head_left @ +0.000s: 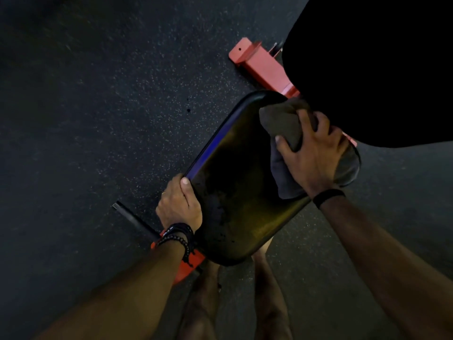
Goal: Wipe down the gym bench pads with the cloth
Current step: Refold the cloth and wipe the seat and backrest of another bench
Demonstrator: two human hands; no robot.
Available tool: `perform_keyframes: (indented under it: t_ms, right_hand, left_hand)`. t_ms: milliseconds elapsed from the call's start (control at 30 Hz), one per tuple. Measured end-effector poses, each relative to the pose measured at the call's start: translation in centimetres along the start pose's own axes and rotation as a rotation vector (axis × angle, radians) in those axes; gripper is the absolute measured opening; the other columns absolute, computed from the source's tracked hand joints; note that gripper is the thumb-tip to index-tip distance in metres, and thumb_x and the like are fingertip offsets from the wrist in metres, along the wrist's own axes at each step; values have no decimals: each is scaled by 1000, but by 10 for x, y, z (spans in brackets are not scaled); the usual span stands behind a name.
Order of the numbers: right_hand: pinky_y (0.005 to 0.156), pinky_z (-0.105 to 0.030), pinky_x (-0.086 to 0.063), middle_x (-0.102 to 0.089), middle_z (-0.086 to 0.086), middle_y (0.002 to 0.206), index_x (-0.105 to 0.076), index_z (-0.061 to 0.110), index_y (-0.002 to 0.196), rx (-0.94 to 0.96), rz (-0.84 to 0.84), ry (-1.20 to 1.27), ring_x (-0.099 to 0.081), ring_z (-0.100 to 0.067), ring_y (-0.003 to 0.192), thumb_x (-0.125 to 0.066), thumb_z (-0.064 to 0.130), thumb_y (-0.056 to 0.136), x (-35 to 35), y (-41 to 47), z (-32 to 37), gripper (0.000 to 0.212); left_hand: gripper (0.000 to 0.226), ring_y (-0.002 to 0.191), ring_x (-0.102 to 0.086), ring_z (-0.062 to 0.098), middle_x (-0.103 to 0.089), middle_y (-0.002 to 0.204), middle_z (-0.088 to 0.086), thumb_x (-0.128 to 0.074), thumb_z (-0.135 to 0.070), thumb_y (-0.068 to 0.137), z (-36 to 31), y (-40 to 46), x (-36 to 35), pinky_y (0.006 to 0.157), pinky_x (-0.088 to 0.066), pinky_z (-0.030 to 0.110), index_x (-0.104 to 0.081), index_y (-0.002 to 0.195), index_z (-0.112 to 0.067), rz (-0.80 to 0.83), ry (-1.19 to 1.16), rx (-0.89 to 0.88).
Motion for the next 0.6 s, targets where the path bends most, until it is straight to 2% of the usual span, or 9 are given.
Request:
perform_keyframes:
  t_ms: [100,200,267,333,400,500,567,600]
  right_hand:
    - [101,-56,-37,-39,-8,146,-41,29,140,-30,-14,46,-40,-37,128,-43,63,90,-2,-24,-18,61]
    - [101,-52,-38,-34,-14,146,-45,21,138,-263,-73,308,-34,-37,132,-54,55,87,-8,-85,-44,61]
    - [105,-51,-38,-32,-14,145,-45,16,138,-426,-103,547,-35,-36,131,-58,48,85,-19,-148,-28,63]
    - [105,-53,-40,-29,-8,144,-42,18,138,-571,-35,702,-37,-35,130,-58,52,84,-29,-216,12,66]
    - [104,-51,-42,-29,-13,142,-43,19,135,-597,-44,771,-38,-35,128,-56,59,86,-31,-246,43,65]
    - [108,-39,-35,-36,-29,135,-48,15,128,-611,-294,823,-40,-38,125,-65,43,84,-32,-179,10,55]
    - [103,-38,-38,-42,-29,127,-56,8,128,-725,-472,780,-45,-38,119,-69,40,84,-24,-114,-41,57]
    - [100,-35,-38,-44,-27,124,-58,5,128,-751,-502,750,-46,-35,115,-70,40,83,-22,-94,-56,58]
  left_hand:
    - [62,83,-62,38,-68,96,15,-17,-46,98,-2,-2,-1,66,-42,40,-64,109,-7,2,-1,-7]
    - [64,84,-62,39,-68,98,16,-17,-47,97,-4,-2,1,66,-40,39,-64,110,-6,-16,-14,-25]
    - [65,85,-62,40,-68,100,17,-16,-48,97,-2,-1,2,67,-42,40,-64,112,-6,-28,0,-21]
    - [65,84,-61,40,-68,99,18,-16,-48,97,-2,-2,0,66,-42,41,-64,110,-6,-23,7,-22]
    - [65,82,-60,41,-67,96,19,-16,-48,98,-1,-3,-1,64,-40,40,-63,107,-5,-26,6,-25]
    - [58,81,-60,41,-67,96,19,-20,-43,100,-3,-1,0,63,-36,39,-63,107,-4,-47,13,-42]
    - [50,81,-59,41,-66,95,20,-25,-36,102,-4,-1,-1,63,-31,36,-63,106,-3,-50,31,-46]
    - [48,81,-59,41,-66,95,20,-27,-35,102,-3,-1,-2,64,-29,35,-63,106,-3,-53,42,-45]
Point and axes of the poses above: each hand's wrist, its own y-axis towards the middle knuckle, its own x-axis out of the back of the hand, z = x × y, the point moved 7 cm from there along y, towards the middle knuckle
